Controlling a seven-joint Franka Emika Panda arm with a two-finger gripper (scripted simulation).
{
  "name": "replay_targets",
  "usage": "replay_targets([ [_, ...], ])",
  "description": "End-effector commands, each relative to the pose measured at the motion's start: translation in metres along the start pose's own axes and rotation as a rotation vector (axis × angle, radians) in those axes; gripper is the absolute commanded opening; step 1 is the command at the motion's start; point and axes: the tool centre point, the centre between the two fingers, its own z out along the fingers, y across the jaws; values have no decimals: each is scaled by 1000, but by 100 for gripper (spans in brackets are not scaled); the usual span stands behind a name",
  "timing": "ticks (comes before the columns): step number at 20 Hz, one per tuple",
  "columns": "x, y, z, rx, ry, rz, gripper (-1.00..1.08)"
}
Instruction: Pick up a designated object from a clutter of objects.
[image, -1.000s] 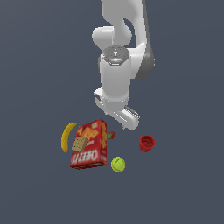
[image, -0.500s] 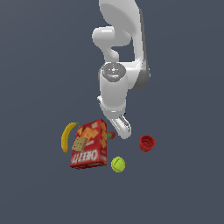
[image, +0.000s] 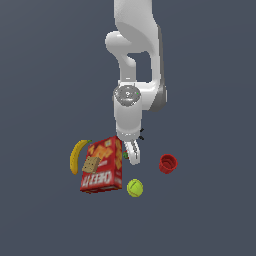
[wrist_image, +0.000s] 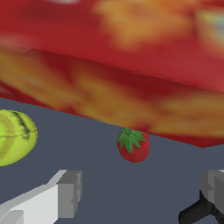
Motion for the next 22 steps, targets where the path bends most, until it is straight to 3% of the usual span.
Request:
replay_targets([
  [1,1,2,9,0,3,58,100],
  [10,4,7,27,-1,10,178,100],
  [22,5,8,41,-2,11,192,100],
])
